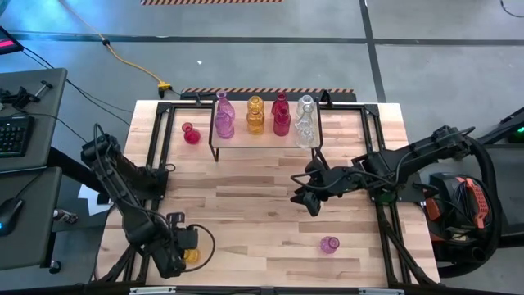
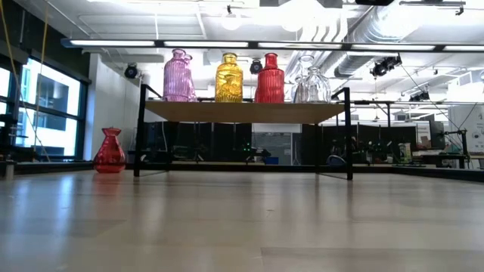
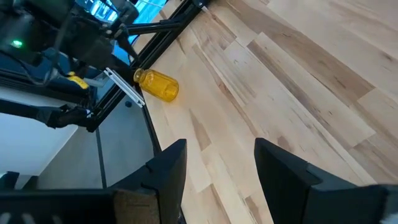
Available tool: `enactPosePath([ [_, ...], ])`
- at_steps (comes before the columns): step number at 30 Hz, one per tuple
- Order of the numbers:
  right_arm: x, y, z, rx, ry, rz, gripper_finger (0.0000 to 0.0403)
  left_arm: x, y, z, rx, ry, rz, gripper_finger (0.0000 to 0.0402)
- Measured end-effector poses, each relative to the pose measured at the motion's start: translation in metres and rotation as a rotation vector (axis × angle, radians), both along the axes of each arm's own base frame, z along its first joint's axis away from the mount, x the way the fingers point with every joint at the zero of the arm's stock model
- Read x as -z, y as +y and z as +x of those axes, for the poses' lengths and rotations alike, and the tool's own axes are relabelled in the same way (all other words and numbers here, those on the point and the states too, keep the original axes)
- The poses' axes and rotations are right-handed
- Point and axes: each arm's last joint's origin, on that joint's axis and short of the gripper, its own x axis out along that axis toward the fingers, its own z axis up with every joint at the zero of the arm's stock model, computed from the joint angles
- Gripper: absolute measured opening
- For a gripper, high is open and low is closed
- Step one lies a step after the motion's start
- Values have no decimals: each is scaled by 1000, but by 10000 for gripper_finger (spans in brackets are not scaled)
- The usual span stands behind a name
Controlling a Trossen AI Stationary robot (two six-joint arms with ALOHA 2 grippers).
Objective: Sort vases onto shelf
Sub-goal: Put the yellow vase on the shelf aligned with the other yellow vases
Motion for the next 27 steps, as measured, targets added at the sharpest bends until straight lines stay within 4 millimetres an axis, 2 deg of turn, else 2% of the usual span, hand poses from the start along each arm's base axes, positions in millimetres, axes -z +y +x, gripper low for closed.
enactPosePath([
  [3,0,0,0,0,0,0,171,13,5,-3,-28,51,21,113],
  [6,0,0,0,0,0,0,171,18,3,-2,-25,52,-26,113],
  [16,0,0,0,0,0,0,171,19,-2,1,0,16,-70,113],
  [27,0,0,0,0,1,0,171,9,-1,0,21,-14,-129,113],
])
